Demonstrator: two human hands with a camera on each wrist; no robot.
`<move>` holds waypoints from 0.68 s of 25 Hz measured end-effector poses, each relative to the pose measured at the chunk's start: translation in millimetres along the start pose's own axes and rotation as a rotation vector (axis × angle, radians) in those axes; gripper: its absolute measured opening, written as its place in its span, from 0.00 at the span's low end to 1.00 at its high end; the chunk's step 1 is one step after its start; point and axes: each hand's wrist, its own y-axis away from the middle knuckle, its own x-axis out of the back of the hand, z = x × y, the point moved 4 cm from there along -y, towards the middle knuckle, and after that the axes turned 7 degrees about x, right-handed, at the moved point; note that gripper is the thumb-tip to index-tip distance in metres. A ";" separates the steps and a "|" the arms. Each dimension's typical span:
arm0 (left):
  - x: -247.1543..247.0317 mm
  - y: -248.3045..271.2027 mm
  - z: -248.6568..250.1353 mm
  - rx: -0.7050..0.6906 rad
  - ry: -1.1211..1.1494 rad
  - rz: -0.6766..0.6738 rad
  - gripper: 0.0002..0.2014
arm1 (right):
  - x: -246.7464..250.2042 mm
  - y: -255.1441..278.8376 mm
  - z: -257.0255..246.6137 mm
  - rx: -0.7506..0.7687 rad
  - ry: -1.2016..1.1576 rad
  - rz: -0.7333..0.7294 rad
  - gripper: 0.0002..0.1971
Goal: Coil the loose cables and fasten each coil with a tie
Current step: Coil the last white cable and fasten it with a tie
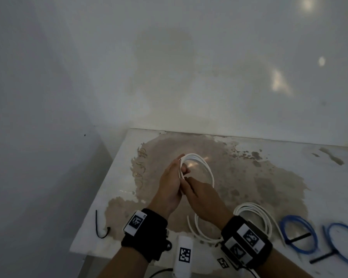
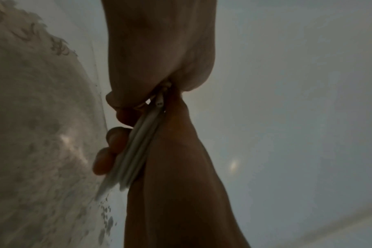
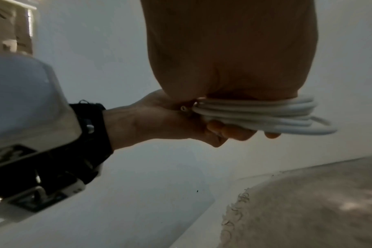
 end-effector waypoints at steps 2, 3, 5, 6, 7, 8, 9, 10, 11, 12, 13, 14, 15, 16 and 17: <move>2.6 1.3 6.6 -0.008 -0.021 -0.051 0.17 | -1.4 -2.9 -5.5 0.032 -0.009 0.040 0.20; 3.7 2.2 9.1 -0.006 -0.027 -0.079 0.17 | -1.5 -4.6 -6.9 0.036 -0.024 0.036 0.19; 6.0 3.8 11.8 -0.010 -0.075 -0.107 0.18 | -2.0 -8.5 -10.3 0.051 -0.109 -0.014 0.15; 7.9 3.8 10.9 -0.015 -0.099 -0.104 0.19 | -3.0 -10.1 -11.4 0.061 -0.162 -0.041 0.15; 9.2 3.7 10.1 -0.018 -0.116 -0.099 0.19 | -3.4 -12.4 -11.9 0.063 -0.193 -0.062 0.16; 11.4 3.3 7.7 -0.023 -0.150 -0.085 0.20 | -4.4 -13.1 -11.2 0.057 -0.204 -0.083 0.17; 12.9 4.0 7.1 -0.029 -0.205 -0.063 0.21 | -4.7 -13.5 -11.9 0.045 -0.220 -0.105 0.18; 14.9 4.5 6.1 -0.039 -0.277 -0.038 0.22 | -6.5 -13.4 -11.8 0.030 -0.257 -0.134 0.19; 16.8 3.9 4.6 -0.059 -0.352 -0.019 0.21 | -8.6 -12.6 -11.9 0.007 -0.311 -0.165 0.19; 20.9 4.3 2.8 -0.084 -0.414 -0.003 0.21 | -13.0 -12.3 -12.4 -0.028 -0.371 -0.195 0.19; 27.4 4.5 -1.4 -0.095 -0.460 0.009 0.20 | -18.3 -12.0 -12.9 -0.065 -0.410 -0.206 0.19; 32.7 4.4 -6.3 -0.091 -0.489 0.012 0.21 | -21.4 -12.6 -11.5 -0.100 -0.411 -0.192 0.18; 43.9 5.3 -12.5 -0.065 -0.479 0.024 0.22 | -27.6 -13.4 -10.6 -0.130 -0.366 -0.186 0.19; 53.5 7.1 -18.0 -0.030 -0.465 0.036 0.23 | -33.9 -14.4 -7.9 -0.135 -0.278 -0.192 0.19; 66.4 9.1 -23.7 -0.001 -0.457 0.056 0.24 | -41.7 -15.1 -8.9 -0.111 -0.174 -0.227 0.19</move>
